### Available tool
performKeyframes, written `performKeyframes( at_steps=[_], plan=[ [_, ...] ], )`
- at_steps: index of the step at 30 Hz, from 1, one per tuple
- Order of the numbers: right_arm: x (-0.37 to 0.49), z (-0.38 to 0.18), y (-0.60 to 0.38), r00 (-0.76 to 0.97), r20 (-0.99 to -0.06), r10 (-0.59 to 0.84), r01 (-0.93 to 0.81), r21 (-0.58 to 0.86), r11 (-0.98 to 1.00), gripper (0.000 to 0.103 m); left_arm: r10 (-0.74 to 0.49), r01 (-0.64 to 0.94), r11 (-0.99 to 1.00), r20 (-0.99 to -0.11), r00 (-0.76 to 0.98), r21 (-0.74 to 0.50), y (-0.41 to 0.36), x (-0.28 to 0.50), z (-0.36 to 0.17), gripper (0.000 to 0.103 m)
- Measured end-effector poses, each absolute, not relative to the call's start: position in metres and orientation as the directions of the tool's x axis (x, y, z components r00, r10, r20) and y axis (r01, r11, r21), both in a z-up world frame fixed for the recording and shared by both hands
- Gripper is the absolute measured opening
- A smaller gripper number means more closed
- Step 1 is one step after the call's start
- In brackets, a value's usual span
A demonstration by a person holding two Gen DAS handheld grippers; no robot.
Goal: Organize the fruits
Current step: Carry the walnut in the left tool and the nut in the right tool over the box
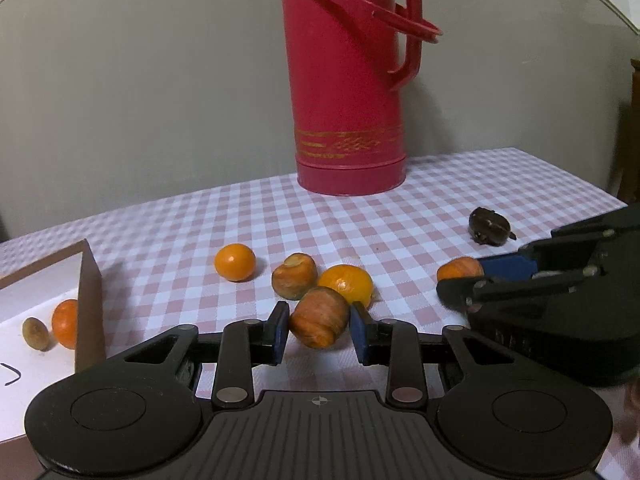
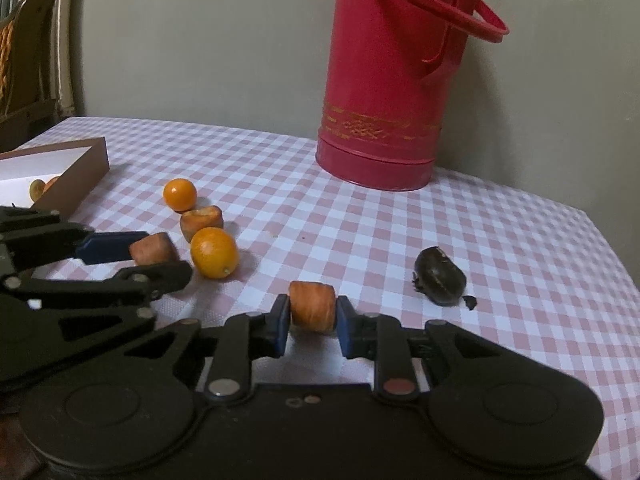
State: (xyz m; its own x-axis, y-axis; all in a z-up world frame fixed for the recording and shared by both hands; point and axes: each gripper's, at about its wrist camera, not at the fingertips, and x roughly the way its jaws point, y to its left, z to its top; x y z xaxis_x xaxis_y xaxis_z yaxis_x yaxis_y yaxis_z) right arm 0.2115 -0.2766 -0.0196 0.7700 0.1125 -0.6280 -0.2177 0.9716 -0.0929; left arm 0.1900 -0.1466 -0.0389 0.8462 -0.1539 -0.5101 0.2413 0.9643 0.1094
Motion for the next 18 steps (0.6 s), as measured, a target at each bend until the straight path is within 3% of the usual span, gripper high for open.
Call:
performKeyframes(
  at_steps=[8, 18],
  plan=[
    [0.204, -0.015, -0.279, 0.784, -0.613, 0.098, -0.203, -0.104, 0.974, 0.014, -0.157, 0.236, 0.965, -0.476, 0.865, 0.111, -0.139, 0.178, -0.029, 0.033],
    [0.168, 0.032, -0.269, 0.847, -0.515, 0.133, -0.2, -0.077, 0.977, 0.014, -0.152, 0.222, 0.966, -0.408, 0.9, 0.13, -0.106, 0.143, 0.005, 0.033]
  ],
)
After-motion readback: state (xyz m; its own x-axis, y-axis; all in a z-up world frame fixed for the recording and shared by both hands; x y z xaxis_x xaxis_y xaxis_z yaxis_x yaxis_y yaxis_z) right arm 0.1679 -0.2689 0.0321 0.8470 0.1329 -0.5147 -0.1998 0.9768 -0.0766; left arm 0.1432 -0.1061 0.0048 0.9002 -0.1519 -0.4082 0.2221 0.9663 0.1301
